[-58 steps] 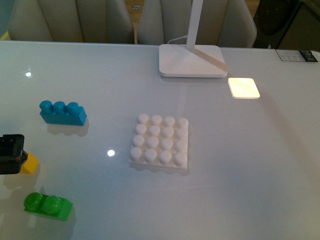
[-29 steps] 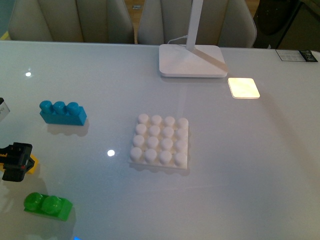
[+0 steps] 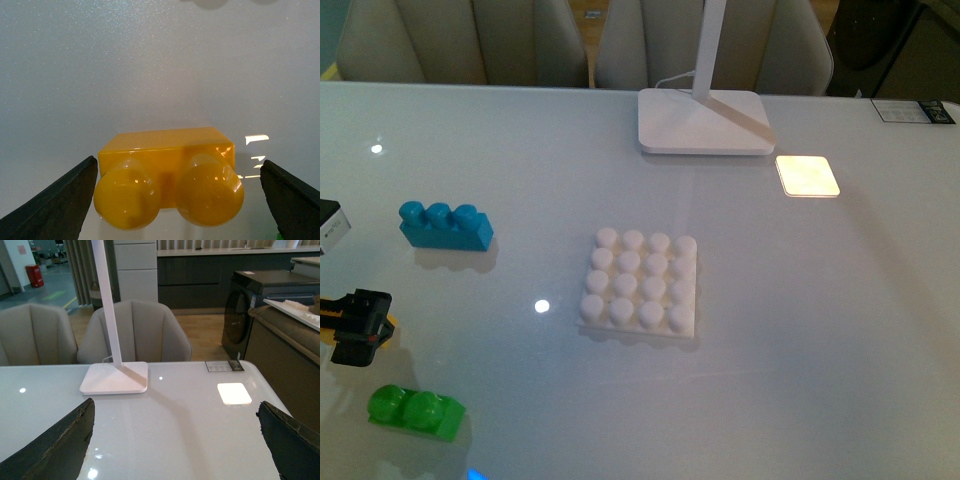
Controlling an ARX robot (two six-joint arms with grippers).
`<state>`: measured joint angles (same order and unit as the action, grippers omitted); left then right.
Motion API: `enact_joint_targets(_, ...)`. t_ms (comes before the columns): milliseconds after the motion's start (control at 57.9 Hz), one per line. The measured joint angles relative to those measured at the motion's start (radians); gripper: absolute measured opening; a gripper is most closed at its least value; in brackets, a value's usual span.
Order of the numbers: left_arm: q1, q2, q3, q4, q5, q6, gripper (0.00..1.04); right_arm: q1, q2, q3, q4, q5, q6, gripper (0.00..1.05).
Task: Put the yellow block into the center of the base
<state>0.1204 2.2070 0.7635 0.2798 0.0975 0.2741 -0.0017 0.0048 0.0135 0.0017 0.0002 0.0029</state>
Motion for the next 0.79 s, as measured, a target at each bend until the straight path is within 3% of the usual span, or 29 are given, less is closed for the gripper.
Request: enact_joint_targets(794, -0.006, 0.027, 0.021, -0.018, -0.031, 0.010, 0.97, 0.000, 0.000, 0.000, 0.000, 0.000, 0.000, 0.96)
